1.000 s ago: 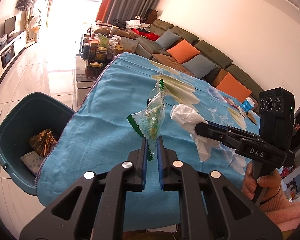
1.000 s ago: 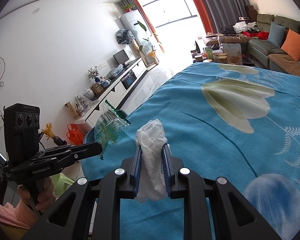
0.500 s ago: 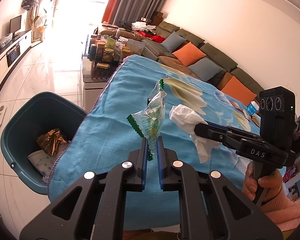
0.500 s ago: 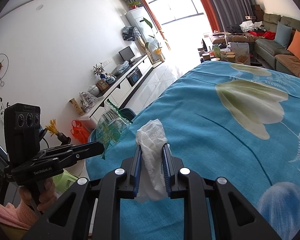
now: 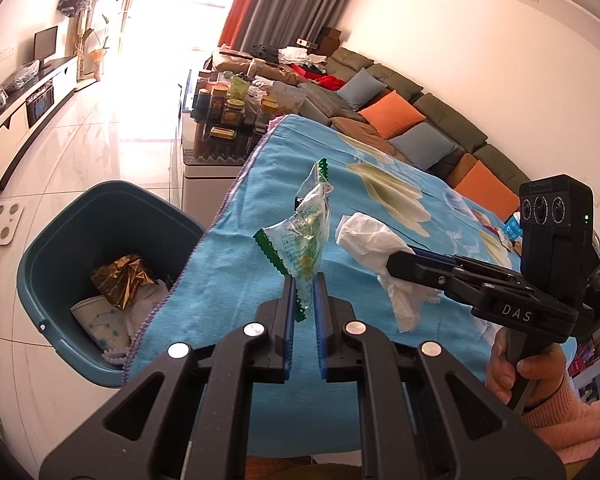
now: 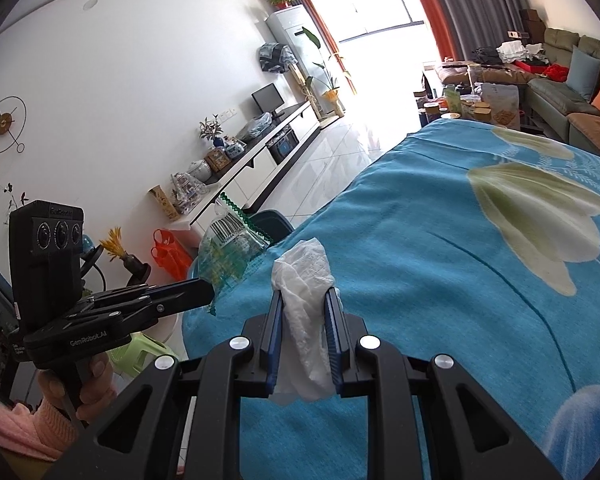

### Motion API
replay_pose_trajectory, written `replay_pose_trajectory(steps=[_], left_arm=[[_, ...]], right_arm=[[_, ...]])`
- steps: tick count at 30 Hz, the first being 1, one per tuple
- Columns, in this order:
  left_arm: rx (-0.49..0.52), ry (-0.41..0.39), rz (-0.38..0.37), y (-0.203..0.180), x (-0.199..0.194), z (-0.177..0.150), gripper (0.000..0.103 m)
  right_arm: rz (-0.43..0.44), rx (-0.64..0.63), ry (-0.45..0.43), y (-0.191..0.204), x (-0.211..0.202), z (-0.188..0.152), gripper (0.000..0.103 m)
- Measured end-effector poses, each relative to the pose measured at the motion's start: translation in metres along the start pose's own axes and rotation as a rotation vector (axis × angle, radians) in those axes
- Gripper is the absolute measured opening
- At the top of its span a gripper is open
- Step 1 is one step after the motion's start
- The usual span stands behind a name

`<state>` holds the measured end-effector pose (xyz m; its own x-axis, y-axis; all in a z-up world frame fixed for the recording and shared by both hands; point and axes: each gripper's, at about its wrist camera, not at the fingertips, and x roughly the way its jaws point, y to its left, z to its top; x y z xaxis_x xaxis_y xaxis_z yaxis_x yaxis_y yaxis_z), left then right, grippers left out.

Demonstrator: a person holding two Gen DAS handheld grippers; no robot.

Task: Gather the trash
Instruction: 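Carry the clear wrapper with the left gripper while the right gripper carries the tissue over the bin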

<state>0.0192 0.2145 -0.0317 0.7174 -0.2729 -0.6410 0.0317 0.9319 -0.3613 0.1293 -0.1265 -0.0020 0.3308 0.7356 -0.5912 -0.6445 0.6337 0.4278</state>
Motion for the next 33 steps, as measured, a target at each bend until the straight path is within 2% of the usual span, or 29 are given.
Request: replay_pose_trajectory(steps=[33], left_arm=[[-0.085, -0.049, 0.094, 0.042, -0.022, 0.002, 0.009]], right_arm=[[0.072, -0.098, 0.067, 0.032, 0.044, 0.021, 0.018]])
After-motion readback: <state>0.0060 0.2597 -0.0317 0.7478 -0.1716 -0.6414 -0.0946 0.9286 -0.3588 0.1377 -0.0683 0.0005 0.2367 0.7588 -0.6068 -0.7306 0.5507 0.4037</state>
